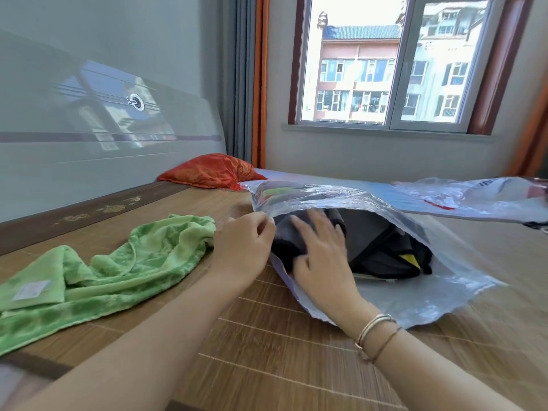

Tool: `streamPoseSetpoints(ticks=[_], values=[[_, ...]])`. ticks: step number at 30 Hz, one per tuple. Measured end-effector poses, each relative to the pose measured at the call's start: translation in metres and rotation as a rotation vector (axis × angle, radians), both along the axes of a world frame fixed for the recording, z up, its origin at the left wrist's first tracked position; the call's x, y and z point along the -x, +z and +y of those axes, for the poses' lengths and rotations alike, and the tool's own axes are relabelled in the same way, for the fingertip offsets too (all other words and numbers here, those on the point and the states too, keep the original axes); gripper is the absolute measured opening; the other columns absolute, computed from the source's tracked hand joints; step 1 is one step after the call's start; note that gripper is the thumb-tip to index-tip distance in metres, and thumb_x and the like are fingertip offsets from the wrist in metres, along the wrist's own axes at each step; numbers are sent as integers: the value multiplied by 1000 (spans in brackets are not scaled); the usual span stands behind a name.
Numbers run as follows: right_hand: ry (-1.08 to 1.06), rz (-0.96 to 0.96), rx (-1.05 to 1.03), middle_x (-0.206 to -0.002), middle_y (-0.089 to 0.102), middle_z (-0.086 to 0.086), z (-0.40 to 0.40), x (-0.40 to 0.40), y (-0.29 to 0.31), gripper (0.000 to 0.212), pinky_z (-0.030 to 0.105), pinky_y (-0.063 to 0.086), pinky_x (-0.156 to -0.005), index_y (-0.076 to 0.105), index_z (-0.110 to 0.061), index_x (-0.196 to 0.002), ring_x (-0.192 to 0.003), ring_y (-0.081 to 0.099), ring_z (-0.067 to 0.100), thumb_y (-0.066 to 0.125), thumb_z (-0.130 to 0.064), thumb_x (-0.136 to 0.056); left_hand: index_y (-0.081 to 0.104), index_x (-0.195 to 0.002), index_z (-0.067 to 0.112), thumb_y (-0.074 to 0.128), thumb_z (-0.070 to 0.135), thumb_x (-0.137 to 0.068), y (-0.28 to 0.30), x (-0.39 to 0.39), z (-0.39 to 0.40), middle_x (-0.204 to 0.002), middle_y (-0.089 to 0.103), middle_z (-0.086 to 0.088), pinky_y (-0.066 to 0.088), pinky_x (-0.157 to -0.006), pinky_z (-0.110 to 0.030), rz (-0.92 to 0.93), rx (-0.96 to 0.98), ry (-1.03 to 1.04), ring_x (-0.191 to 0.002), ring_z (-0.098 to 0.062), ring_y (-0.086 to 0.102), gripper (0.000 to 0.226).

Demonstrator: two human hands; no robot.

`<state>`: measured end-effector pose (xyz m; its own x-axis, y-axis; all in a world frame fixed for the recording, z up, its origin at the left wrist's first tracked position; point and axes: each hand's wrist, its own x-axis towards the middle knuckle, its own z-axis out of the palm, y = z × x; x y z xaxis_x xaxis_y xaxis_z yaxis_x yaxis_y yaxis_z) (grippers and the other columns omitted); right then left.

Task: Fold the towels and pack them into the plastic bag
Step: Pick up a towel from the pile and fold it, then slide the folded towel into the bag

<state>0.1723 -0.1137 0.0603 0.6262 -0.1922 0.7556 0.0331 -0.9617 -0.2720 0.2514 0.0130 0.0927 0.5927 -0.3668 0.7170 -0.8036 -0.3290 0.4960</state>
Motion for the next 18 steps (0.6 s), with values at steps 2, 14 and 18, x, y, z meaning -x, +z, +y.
streamPoseSetpoints(ticks=[2, 14, 18], values=[[83, 245, 120, -160, 13, -6, 5, -1, 1, 71, 58, 5, -115, 19, -33, -151, -149, -4, 20, 42, -31, -84, 36, -54, 22, 47, 28, -96, -2, -1, 2, -50, 41, 6, 34, -63, -37, -37, -14, -18, -68, -33, 51, 44], [-354, 663, 481, -129, 51, 11, -17, -129, 14, 29, 37, 31, -103, 44, -13, -126, -124, 46, 28, 41, -14, -97, 30, -54, 17, 39, 42, -85, -9, -19, 12, -49, 34, 5, 36, -68, -38, -137, -82, -224, -64, -9, 35, 41], [-413, 645, 493, -147, 38, 17, -20, -160, 0, 51, 43, 30, -108, 33, -7, -145, -134, 37, 33, 39, -26, -98, 39, -57, 7, 39, 45, -85, -14, -36, 26, -51, 46, -8, 41, -71, -41, -93, -91, -231, -64, -18, 43, 47]])
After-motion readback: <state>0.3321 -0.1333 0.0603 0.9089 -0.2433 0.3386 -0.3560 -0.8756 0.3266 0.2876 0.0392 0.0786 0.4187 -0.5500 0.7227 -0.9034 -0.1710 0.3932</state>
